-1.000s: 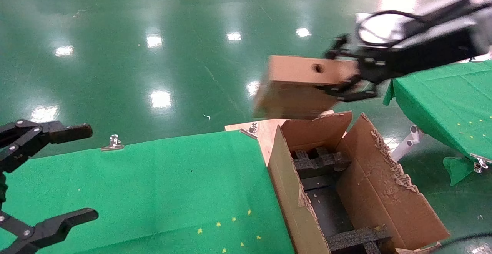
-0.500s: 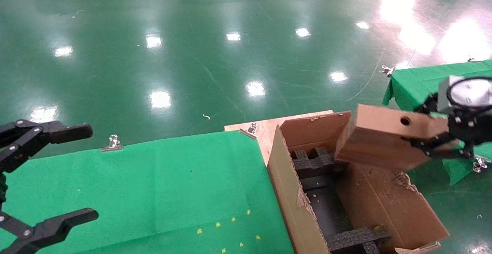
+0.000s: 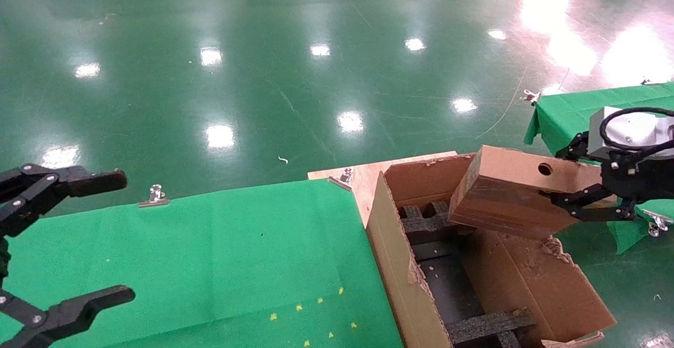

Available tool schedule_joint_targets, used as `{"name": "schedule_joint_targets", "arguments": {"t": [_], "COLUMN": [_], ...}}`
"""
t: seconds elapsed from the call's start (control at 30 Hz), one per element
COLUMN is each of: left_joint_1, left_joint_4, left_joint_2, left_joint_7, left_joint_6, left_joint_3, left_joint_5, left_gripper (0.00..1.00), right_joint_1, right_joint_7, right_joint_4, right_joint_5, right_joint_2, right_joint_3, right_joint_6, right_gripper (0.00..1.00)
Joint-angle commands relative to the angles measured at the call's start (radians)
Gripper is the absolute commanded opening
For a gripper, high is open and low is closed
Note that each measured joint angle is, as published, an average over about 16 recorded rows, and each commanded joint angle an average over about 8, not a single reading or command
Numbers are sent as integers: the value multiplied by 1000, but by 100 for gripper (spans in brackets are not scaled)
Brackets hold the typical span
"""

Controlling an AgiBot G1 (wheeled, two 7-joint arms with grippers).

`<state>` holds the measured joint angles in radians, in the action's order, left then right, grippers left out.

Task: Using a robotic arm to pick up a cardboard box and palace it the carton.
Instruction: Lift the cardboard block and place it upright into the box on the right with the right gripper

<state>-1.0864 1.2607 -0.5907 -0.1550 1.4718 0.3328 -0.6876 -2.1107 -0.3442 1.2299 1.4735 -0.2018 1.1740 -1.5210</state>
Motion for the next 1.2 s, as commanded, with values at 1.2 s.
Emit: {"name": "schedule_joint_targets", "arguments": {"t": [1.2], "left_joint_1": [0], "left_joint_4": [0], "left_joint_2": [0], "left_joint_7": [0], "left_joint_6": [0], "left_joint_3": [0], "left_joint_5": [0], "left_gripper": [100], "right_joint_1": [236], "right_joint_7": [-926], "right_joint_4": [97], "right_joint_5": [107], "right_joint_2": [89], "right_joint_3": [147], "right_joint_6": [379], "right_gripper": [0]}}
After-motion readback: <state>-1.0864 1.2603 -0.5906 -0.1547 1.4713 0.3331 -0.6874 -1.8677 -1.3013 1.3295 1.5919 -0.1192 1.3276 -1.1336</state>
